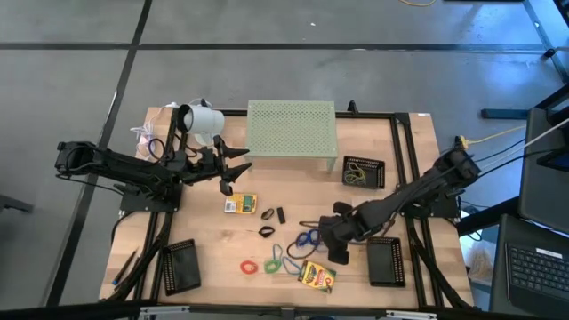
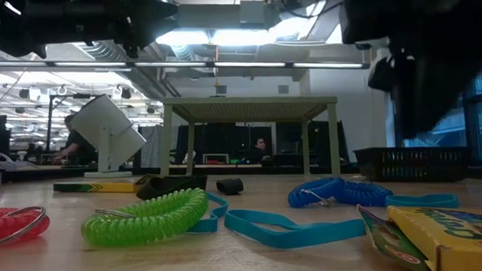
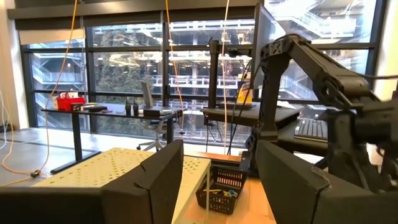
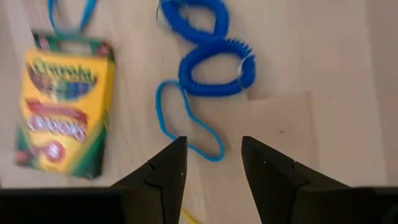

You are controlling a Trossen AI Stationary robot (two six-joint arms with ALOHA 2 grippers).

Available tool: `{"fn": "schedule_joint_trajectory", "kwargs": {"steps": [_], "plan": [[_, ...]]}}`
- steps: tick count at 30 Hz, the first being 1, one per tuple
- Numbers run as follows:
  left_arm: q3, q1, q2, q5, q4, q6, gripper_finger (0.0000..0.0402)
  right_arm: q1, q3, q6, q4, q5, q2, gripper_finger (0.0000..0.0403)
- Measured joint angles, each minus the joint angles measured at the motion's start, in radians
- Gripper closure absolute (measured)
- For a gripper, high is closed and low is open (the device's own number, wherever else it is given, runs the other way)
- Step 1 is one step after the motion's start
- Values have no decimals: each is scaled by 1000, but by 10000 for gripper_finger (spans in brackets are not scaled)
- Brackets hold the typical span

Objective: Pick & Place Office Desk Supplies
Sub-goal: Put the blue rubber band into the top right black bin

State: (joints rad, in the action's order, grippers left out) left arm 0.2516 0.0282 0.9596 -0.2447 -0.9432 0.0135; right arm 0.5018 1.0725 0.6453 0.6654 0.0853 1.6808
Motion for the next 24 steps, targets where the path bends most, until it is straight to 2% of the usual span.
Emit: {"fn": "schedule_joint_trajectory", "kwargs": {"steps": [6, 19, 24], "plan": [[0, 0, 0, 0, 0, 0, 203, 11, 0, -81, -3, -4, 70, 247], [0, 0, 0, 0, 0, 0, 203, 11, 3, -85, -11, -16, 166, 248], [0, 0, 0, 0, 0, 0, 203, 11, 3, -81, -20, -15, 170, 265]]}}
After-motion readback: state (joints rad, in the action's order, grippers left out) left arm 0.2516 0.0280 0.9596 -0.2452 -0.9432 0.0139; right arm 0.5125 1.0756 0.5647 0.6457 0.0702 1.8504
